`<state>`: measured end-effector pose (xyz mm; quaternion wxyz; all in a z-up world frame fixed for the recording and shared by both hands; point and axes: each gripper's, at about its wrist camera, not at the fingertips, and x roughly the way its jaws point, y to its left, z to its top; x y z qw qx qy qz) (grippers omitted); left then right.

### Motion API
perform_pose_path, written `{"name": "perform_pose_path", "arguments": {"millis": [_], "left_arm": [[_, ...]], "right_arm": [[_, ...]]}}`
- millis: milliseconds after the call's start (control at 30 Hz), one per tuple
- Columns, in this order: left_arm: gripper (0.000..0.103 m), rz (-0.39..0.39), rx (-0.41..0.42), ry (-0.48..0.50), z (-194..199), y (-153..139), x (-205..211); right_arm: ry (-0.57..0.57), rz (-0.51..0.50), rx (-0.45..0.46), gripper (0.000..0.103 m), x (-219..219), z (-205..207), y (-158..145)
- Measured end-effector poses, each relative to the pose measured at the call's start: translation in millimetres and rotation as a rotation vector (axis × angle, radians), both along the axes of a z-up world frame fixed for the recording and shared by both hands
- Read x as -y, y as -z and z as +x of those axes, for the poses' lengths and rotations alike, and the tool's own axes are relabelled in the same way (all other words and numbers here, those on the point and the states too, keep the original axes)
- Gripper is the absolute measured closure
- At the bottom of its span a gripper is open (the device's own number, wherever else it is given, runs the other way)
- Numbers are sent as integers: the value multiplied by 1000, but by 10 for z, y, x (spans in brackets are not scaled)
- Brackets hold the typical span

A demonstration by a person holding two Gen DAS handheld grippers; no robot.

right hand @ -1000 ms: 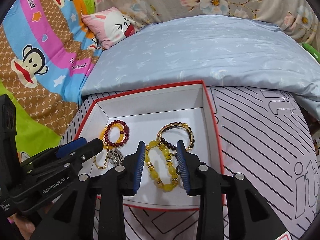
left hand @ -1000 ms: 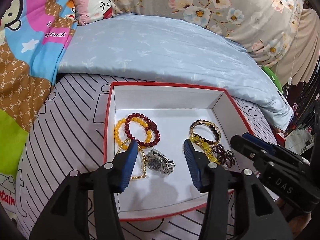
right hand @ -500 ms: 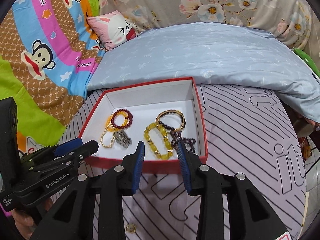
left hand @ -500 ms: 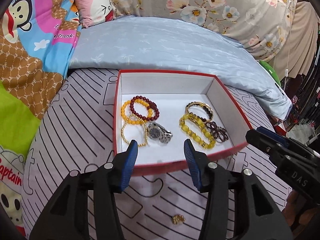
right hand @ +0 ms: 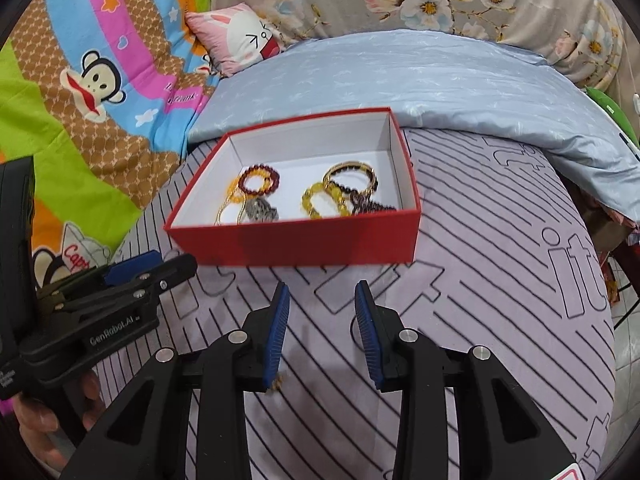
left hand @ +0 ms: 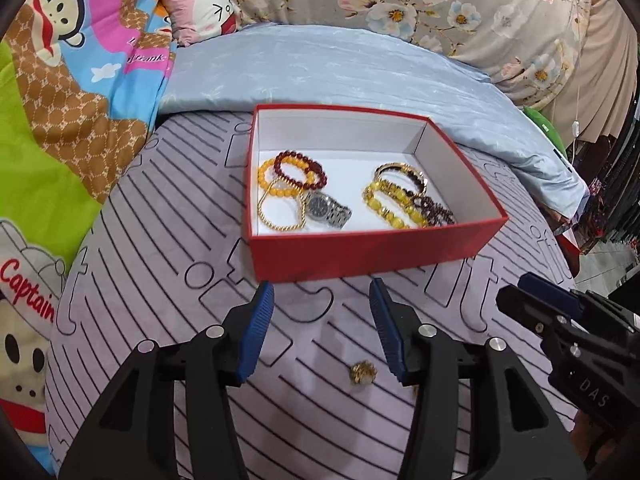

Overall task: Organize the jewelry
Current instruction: 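Move both open tools to the two small gold earrings, then grasp one gold earring with the right tool while the left tool grasps the other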

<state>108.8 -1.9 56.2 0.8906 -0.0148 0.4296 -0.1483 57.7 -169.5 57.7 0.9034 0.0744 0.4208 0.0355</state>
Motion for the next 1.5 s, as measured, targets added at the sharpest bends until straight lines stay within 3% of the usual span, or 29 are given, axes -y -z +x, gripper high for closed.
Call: {"name": "perform_pose_path", "arguments": {"millis": [333,767,933,1100,1500], "left_arm": [[56,34,-37,-17,-225,180,-104],[56,53,-76,-10,-395,365,-179],[56,49,-81,-3,-405,384,-156],[56,43,-88,9,-414,404,-127],[51,25,-80,50,-444,387,38]], "right_arm": [[-49,15,-65,69,-149,-263,317],[-110,12,-112,70,-434,-263,569],[-115,-3,-116,75,-487,-226,616],[-114,-33,-108,87,-515,-194,636],[-79,-12,-104,88,-370,-211,598]]}}
